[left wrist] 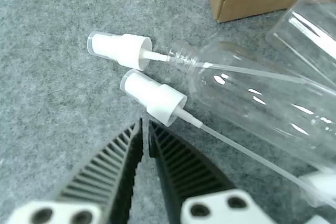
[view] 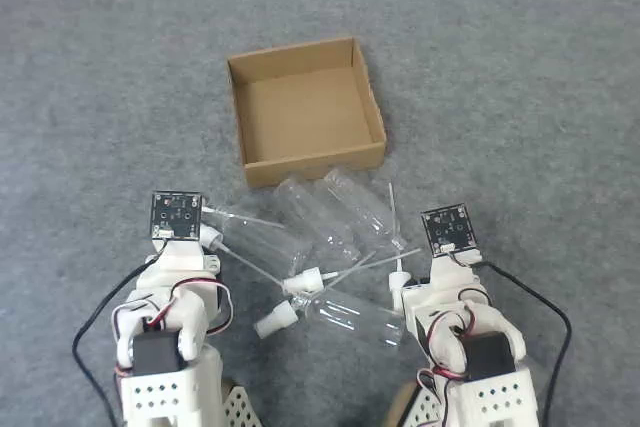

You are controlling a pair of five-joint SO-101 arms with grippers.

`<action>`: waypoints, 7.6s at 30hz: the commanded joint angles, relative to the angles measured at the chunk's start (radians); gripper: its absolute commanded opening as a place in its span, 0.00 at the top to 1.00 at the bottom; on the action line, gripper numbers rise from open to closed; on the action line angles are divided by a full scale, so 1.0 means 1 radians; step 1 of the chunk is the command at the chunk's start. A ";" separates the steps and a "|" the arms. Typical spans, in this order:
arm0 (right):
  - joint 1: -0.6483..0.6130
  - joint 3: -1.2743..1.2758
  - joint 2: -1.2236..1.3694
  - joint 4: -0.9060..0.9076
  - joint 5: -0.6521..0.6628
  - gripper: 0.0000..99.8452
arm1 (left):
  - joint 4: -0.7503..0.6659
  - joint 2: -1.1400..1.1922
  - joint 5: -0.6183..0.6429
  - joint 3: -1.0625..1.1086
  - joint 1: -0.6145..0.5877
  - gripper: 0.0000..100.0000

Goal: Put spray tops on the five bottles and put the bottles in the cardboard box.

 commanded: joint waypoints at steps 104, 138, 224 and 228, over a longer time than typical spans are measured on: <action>-0.667 -0.944 0.889 0.059 0.367 0.78 | -0.023 -0.011 0.012 -0.010 -0.002 0.99; -0.791 -0.934 1.334 -0.028 0.173 0.74 | -0.023 -0.011 0.012 -0.010 -0.002 0.99; -0.631 -0.953 1.488 -0.047 0.184 0.88 | -0.023 -0.011 0.012 -0.010 -0.002 0.99; -0.630 -0.907 1.362 -0.035 0.184 0.88 | -0.023 -0.011 0.012 -0.010 -0.002 0.99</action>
